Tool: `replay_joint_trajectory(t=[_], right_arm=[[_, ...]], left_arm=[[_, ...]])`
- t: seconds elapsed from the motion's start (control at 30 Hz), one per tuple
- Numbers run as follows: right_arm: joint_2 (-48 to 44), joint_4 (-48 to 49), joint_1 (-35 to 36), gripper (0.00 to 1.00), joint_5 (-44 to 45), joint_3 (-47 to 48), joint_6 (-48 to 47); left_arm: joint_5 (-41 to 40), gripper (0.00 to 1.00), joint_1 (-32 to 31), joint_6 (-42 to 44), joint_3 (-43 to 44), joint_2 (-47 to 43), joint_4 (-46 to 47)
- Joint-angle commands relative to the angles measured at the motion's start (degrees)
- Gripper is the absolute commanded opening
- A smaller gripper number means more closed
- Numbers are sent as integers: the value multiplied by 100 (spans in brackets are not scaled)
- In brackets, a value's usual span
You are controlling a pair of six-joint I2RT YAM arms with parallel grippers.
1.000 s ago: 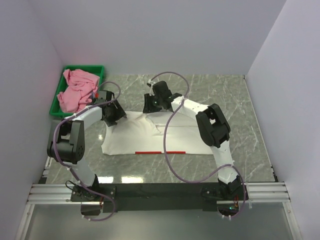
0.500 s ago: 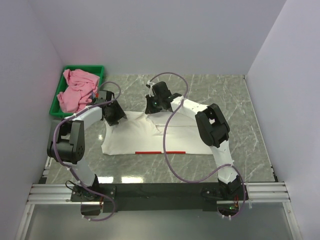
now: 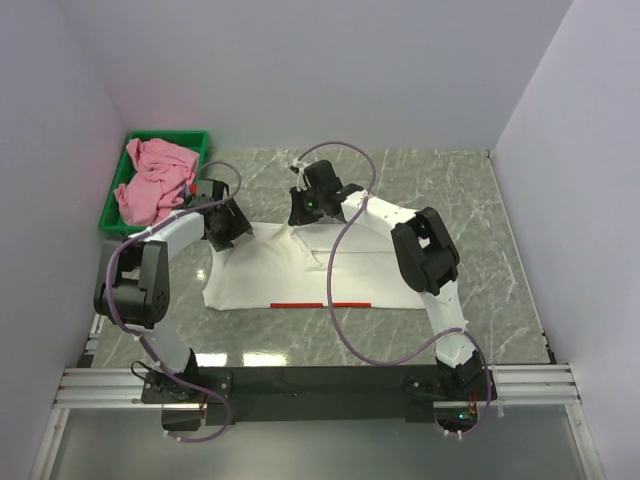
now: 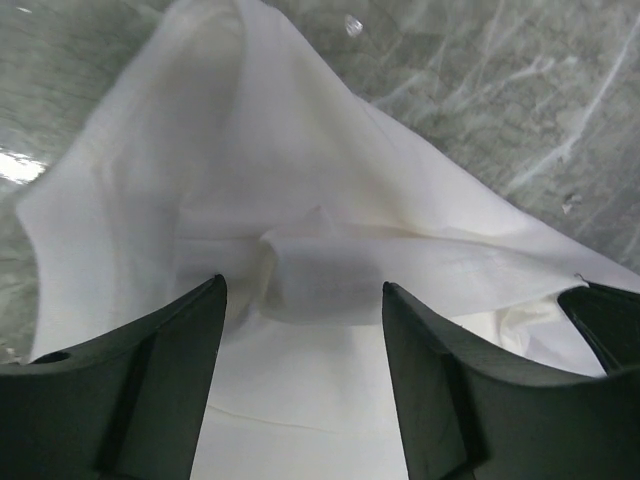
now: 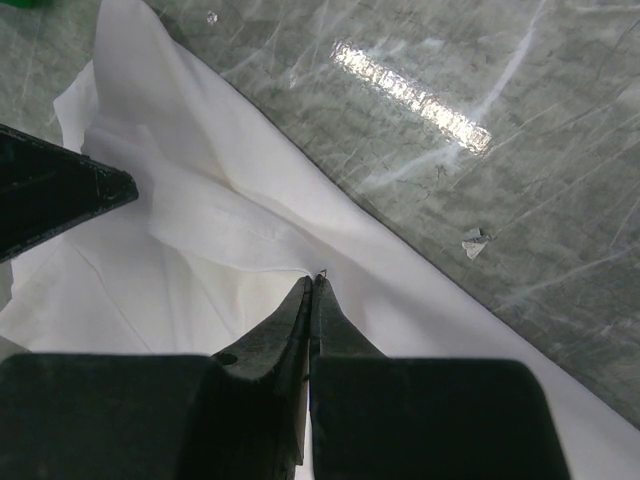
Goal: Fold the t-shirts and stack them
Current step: Fold the tshirt
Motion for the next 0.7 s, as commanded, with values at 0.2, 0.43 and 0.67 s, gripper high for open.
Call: replay_joint_trajectory(t=[0.2,0.43,0.67], right_arm=[[22,77,48,0,-77,254,-85],[23,95,49,0,-68,271,-77],[14,95,49,0,-59,254,-85]], left_arm=[[-362,67,-60,68,148,-389,272],[-221,63,-192,34,437,103,220],[-379,64,-306,42,631,244,26]])
